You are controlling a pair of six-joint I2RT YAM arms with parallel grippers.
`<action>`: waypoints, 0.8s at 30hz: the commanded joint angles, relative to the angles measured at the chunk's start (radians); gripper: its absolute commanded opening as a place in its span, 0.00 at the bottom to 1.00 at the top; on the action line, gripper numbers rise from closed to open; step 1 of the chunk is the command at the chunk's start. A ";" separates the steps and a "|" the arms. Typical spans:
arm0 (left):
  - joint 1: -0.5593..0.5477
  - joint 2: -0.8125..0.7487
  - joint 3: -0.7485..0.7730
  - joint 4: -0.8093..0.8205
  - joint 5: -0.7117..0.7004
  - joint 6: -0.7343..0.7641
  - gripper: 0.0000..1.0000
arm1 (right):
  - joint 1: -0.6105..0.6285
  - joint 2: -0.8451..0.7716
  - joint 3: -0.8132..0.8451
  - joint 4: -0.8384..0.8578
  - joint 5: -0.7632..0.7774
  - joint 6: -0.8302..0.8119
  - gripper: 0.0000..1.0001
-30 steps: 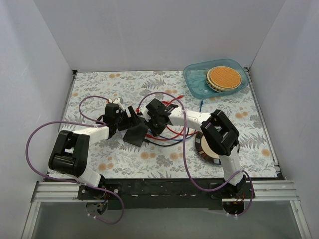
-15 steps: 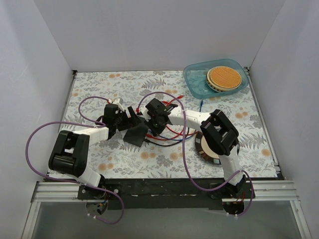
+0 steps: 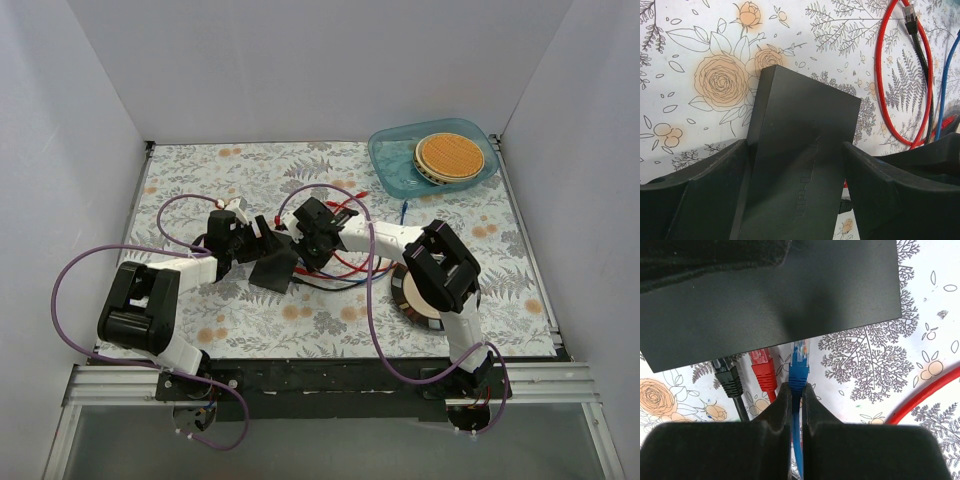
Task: Insert the plug into the switch port
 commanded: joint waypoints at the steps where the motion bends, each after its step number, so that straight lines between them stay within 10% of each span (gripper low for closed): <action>1: -0.025 0.018 -0.015 0.006 0.177 -0.022 0.72 | 0.009 -0.033 0.001 0.202 -0.039 0.000 0.01; 24: -0.116 0.106 0.041 0.029 0.181 -0.016 0.71 | 0.051 -0.085 -0.068 0.271 -0.090 -0.112 0.01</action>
